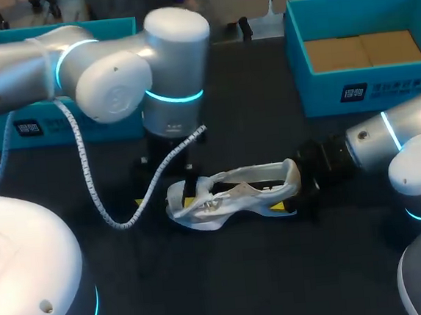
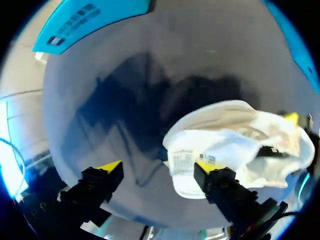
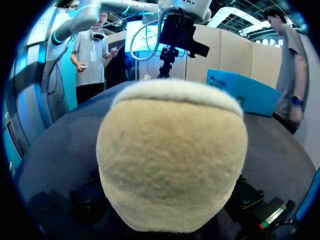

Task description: Take the shoe out of the shoebox, open the shoe tongue, remove and reinsert the insole, then place the shoe into the shoebox

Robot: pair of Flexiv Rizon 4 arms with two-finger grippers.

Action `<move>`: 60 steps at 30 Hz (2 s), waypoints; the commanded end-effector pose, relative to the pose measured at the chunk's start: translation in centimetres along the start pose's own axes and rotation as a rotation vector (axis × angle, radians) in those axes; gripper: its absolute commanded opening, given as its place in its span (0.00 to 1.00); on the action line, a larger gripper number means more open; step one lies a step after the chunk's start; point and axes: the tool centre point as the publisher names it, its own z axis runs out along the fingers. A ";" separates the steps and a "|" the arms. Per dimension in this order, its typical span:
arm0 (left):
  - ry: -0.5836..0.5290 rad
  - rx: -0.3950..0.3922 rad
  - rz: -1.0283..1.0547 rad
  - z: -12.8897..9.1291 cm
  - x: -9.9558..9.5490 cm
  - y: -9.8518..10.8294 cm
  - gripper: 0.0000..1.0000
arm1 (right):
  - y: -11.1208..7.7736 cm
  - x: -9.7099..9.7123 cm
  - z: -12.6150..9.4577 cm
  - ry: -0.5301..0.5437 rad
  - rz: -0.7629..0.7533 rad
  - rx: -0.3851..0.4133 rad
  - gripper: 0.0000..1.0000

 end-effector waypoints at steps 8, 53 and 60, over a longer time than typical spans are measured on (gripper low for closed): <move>0.000 0.186 0.522 -6.8 0.2 2.2 1.00 | -0.2 0.0 0.3 -0.001 0.000 0.003 0.00; 0.089 0.421 1.930 -16.2 8.8 1.8 0.00 | -0.2 0.0 0.3 -0.001 0.000 0.003 0.00; 0.089 0.421 1.930 -16.2 8.8 1.8 0.00 | -0.2 0.0 0.3 -0.001 0.000 0.003 0.00</move>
